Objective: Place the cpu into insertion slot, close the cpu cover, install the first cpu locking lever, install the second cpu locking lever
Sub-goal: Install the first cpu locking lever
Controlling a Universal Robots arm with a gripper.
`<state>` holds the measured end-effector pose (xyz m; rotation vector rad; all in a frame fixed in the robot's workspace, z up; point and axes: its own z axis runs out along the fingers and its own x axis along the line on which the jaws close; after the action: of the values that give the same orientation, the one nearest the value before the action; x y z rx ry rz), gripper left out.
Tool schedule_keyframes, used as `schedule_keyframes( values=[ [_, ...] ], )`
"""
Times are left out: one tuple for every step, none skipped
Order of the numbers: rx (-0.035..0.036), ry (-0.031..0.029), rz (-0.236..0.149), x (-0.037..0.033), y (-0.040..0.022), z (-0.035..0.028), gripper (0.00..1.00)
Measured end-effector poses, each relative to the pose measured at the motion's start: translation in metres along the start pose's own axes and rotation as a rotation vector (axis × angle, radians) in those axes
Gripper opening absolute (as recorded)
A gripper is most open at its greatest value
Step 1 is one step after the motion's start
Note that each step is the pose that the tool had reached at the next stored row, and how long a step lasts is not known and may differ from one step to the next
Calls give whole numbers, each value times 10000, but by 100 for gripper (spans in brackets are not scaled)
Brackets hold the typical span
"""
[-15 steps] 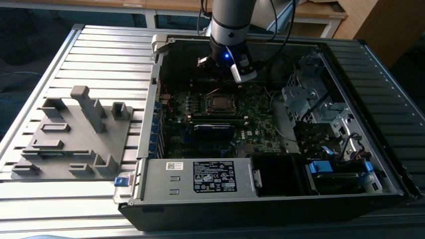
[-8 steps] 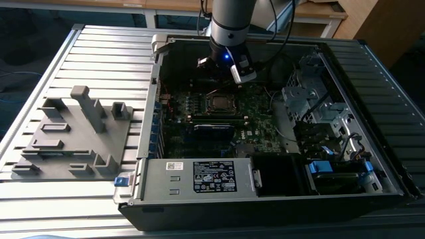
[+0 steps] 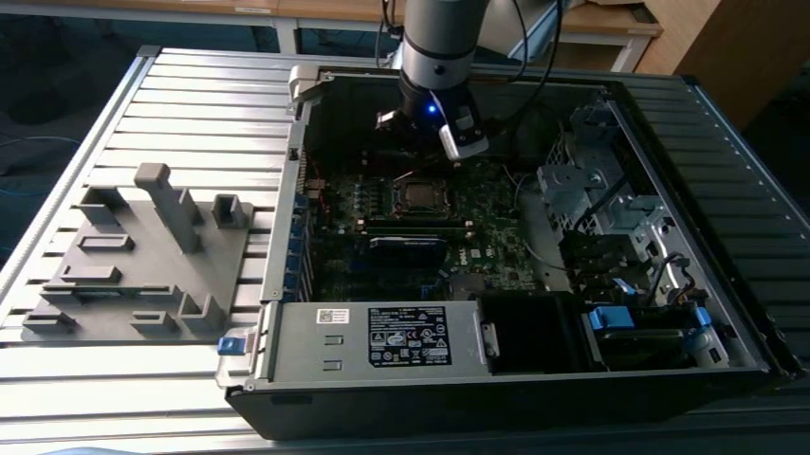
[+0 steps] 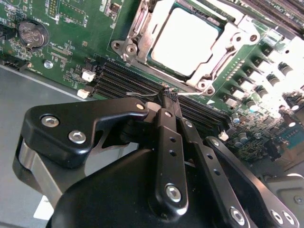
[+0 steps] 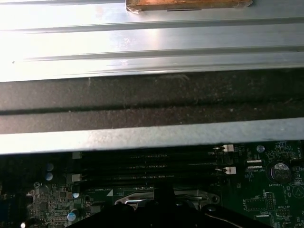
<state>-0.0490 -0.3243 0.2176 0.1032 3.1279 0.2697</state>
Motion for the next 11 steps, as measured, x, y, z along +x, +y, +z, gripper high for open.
schedule_keyframes(
  values=[
    [0,0,0,0,-1,5,11],
    [1,1,0,0,-1,7,11],
    [2,1,0,0,-1,7,11],
    [0,0,0,0,-1,8,11],
    [-1,-1,0,0,-1,9,11],
    [-2,-1,0,0,-1,11,11],
    [-2,-2,0,0,-2,14,11],
    [-2,-1,0,0,-3,17,11],
    [1,0,0,0,-4,23,11],
    [1,0,0,0,-4,23,11],
    [1,1,0,0,-4,23,11]
  ],
)
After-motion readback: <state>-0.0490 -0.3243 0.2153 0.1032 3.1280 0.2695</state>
